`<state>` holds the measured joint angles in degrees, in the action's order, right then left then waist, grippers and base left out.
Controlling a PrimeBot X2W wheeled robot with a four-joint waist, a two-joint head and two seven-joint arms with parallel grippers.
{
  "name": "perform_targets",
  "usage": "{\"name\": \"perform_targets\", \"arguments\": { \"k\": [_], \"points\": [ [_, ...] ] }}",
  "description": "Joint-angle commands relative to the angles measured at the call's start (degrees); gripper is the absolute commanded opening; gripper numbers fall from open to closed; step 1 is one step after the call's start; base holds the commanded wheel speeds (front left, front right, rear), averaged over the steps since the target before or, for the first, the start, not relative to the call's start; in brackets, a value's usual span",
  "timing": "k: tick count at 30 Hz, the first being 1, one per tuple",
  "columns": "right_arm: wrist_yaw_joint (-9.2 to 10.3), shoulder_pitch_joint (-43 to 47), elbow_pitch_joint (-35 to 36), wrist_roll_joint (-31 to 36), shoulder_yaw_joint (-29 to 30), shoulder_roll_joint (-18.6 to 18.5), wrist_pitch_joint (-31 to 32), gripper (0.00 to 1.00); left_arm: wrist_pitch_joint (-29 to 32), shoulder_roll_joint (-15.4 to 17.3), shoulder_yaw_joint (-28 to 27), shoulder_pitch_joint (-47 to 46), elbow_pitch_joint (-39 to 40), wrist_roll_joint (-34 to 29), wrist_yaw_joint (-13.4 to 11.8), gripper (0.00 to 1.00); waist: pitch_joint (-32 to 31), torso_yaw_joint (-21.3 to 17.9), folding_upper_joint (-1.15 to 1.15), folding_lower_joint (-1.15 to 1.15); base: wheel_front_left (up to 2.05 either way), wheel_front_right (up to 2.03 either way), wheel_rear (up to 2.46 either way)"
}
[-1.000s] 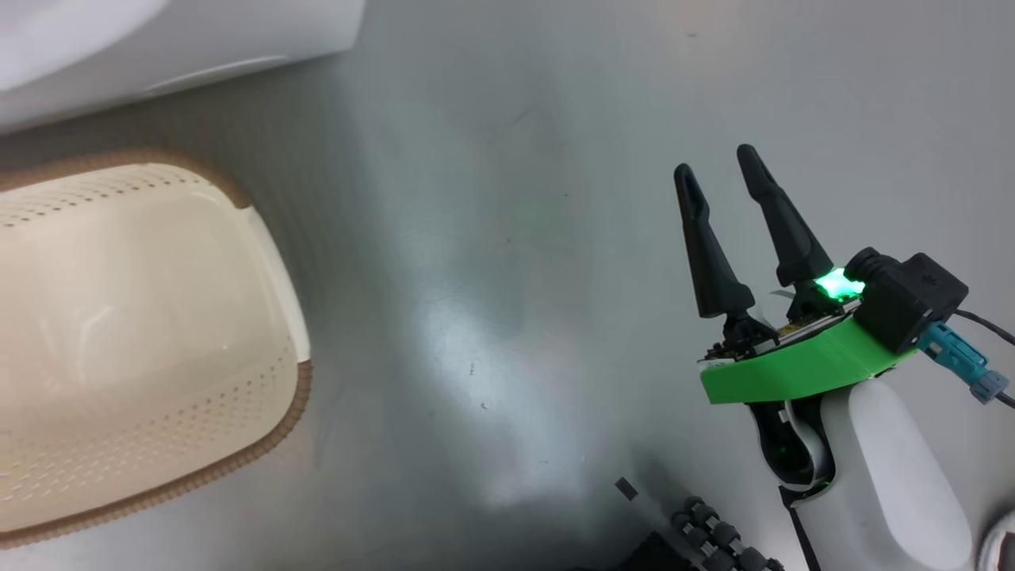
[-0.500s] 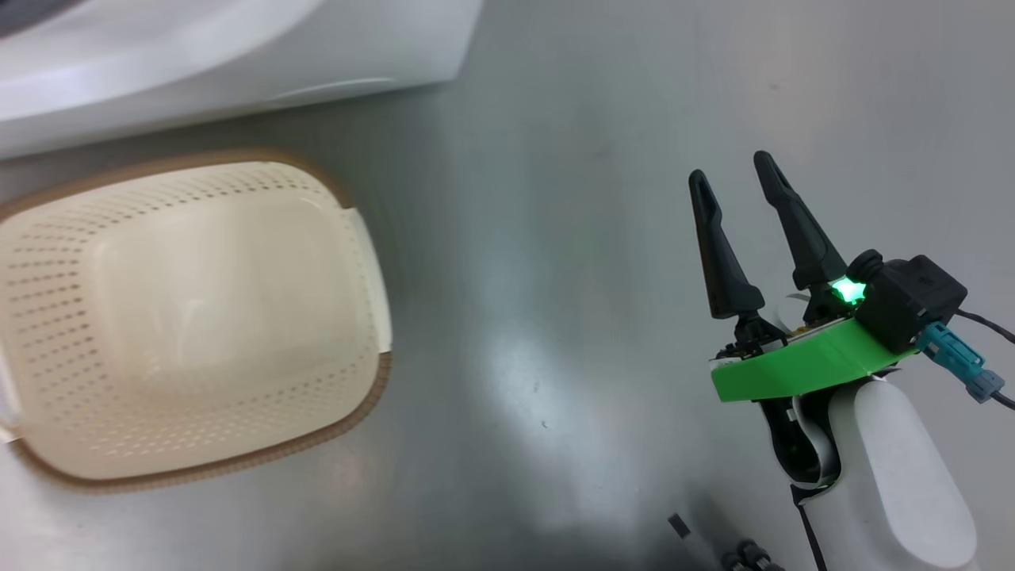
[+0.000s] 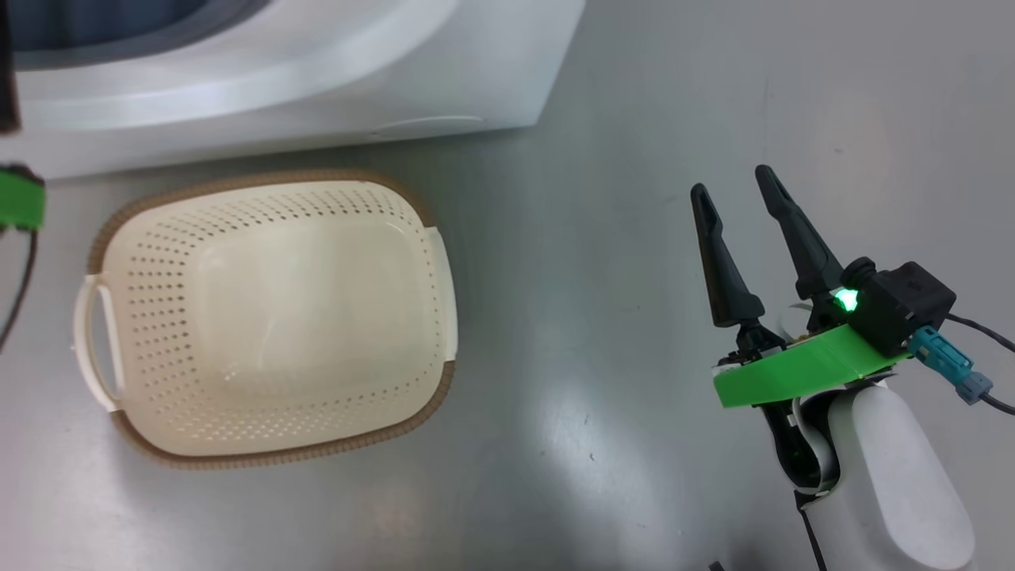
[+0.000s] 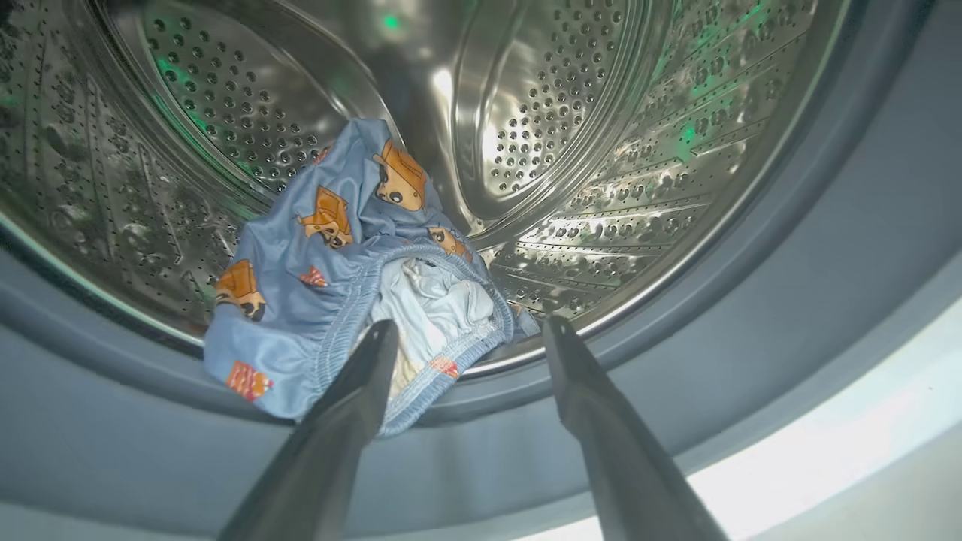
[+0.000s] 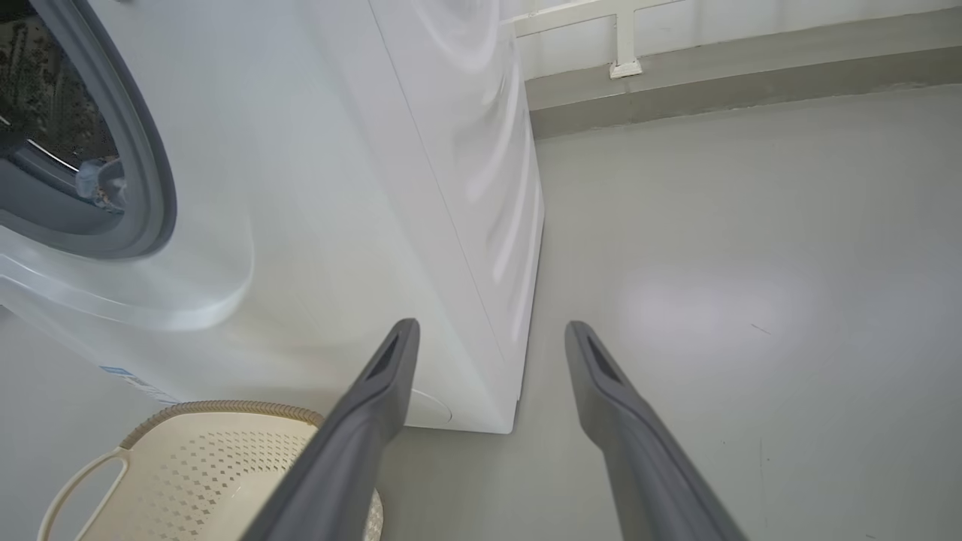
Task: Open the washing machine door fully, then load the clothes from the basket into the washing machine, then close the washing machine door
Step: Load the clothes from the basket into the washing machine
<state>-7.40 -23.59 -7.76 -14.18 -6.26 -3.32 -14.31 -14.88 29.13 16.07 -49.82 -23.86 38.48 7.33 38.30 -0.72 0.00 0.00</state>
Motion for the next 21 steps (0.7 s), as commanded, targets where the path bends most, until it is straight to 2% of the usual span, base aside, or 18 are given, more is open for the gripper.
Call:
{"name": "perform_targets", "arguments": {
  "k": [1,9,21],
  "points": [
    [-0.09,2.3,0.92,0.32,-0.93,0.45,-0.69,1.0,-0.12,2.99,-2.99,2.74,2.54,-1.44,0.15,1.0,-1.36,1.05,0.0,0.0,0.0,0.0,0.0],
    [-0.09,3.5,0.38,0.42,-0.7,0.45,-0.69,1.0,-0.12,-0.09,-10.36,15.47,9.88,-6.72,0.15,1.0,-3.74,1.44,0.0,0.0,0.0,0.0,0.0],
    [-0.09,4.55,-0.23,0.3,-0.91,0.45,-0.69,1.0,-0.12,-9.03,-18.84,29.68,17.67,-11.58,0.15,1.0,-6.07,2.11,0.0,0.0,0.0,0.0,0.0]
  ]
}}
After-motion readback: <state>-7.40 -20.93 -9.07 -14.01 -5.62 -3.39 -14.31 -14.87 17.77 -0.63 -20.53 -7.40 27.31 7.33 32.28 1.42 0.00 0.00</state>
